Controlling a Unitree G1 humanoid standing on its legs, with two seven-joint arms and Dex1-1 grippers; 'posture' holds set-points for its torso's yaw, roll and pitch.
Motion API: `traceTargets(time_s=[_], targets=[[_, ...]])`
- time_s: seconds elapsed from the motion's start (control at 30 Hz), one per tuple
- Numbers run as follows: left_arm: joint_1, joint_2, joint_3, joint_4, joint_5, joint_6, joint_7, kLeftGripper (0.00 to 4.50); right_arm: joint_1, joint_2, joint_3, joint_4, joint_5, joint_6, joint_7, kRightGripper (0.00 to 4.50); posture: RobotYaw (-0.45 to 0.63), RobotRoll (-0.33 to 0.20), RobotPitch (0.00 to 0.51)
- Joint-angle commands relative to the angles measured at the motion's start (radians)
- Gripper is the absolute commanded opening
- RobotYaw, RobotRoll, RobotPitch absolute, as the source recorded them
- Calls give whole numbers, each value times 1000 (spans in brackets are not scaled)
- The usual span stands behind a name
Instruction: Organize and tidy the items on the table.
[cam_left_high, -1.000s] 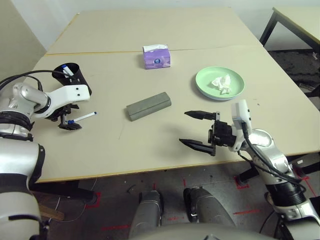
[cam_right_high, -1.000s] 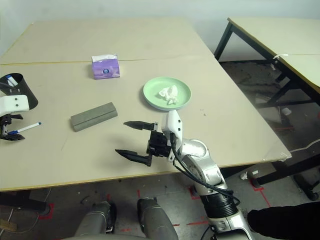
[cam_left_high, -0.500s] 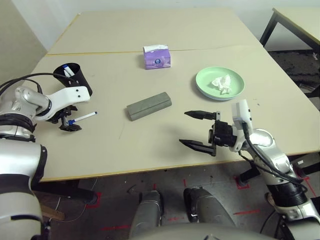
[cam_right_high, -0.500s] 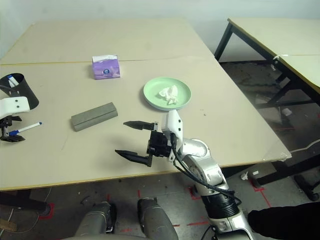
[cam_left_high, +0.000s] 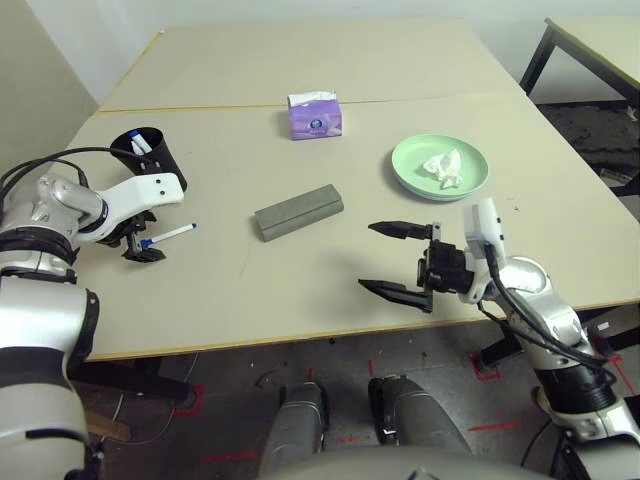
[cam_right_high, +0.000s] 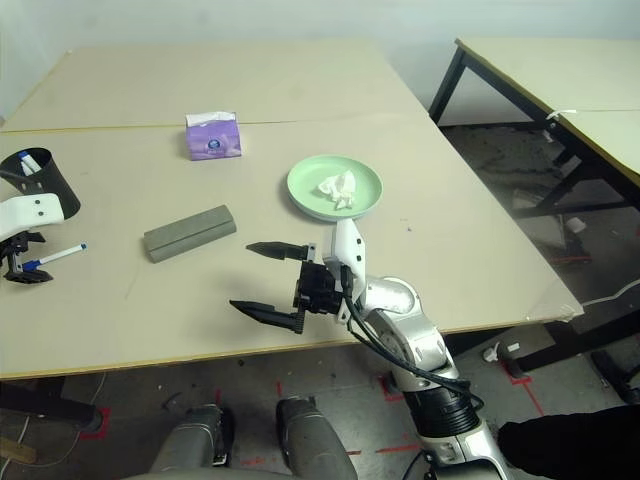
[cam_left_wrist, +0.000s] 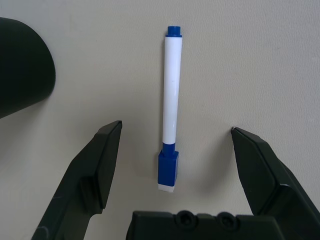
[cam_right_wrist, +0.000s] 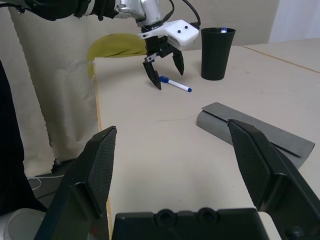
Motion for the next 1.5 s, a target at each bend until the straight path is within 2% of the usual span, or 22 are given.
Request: traceTargets(time_s=[0.03, 0.33, 1.0, 1.1, 1.47, 1.5], targets=[[7, -19, 8, 28, 2, 16, -42, 4447, 13, -7, 5, -19, -3, 4, 0, 4500, -123, 0, 131], [-15, -22, 32, 25, -11, 52, -132, 4447, 23, -19, 4, -38, 5, 19, 5, 4500, -118, 0, 145], [-21, -31, 16, 26, 24, 34, -83, 4447, 32, -29, -1, -74, 14, 51, -14, 4500, -133, 0, 153], [-23, -31, 15, 26, 33, 30, -67, 3828, 27, -27, -1, -73, 13, 52, -17, 4500, -136, 0, 153], [-29, -37, 24, 29, 28, 30, -73, 149, 33, -27, 0, -79, 12, 52, -27, 4500, -138, 0, 153], [-29, -37, 24, 29, 28, 31, -74, 25, 32, -27, 0, -77, 12, 51, -27, 4500, -137, 0, 152]])
